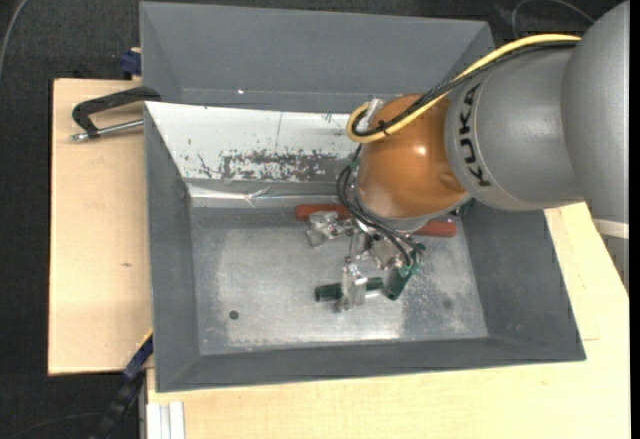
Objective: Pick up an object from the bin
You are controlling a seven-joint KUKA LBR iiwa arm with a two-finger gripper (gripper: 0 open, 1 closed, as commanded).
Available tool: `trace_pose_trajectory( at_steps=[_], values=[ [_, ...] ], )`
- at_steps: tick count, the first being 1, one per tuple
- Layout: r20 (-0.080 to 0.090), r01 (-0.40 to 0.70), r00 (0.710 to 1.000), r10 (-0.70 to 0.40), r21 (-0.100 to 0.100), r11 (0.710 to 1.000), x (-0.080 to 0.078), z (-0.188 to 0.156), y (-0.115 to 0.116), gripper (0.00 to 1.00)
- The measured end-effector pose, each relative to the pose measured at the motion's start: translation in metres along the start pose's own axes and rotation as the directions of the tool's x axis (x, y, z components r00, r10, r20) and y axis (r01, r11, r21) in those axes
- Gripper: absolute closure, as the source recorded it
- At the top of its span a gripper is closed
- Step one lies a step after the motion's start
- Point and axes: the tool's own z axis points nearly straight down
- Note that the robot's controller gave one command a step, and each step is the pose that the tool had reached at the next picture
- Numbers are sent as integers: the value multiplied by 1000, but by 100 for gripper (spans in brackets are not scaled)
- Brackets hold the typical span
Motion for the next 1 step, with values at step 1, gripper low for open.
trace_pose_trajectory(
  at_steps=[1],
  values=[
    [2, 1, 1000, -1, -2, 1000, -1, -2, 2, 100]
  ],
)
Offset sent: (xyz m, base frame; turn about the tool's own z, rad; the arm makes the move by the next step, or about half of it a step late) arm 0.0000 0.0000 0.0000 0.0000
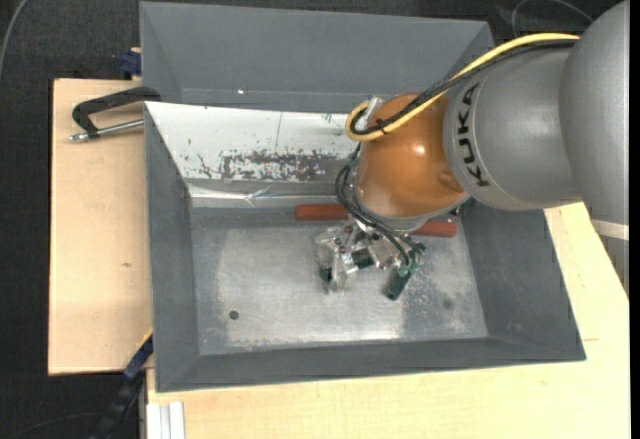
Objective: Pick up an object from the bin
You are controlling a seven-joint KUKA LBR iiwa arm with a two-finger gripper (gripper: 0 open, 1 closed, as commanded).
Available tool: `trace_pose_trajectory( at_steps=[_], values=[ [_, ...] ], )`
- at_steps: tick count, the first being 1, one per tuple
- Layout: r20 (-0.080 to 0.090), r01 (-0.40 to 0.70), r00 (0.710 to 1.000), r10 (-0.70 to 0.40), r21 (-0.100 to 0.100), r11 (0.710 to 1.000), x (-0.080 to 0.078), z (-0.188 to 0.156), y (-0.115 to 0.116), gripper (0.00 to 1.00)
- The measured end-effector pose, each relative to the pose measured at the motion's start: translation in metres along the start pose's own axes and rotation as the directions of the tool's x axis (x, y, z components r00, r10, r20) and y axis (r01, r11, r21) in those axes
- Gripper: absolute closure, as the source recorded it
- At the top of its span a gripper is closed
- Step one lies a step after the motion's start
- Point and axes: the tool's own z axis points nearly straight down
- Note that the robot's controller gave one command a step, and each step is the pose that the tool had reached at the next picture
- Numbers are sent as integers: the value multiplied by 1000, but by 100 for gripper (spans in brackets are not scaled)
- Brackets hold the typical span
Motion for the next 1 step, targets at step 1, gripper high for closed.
trace_pose_trajectory(
  at_steps=[1],
  values=[
    [10, -72, 997, 72, 4, 997, 0, -138, -32, 100]
  ],
)
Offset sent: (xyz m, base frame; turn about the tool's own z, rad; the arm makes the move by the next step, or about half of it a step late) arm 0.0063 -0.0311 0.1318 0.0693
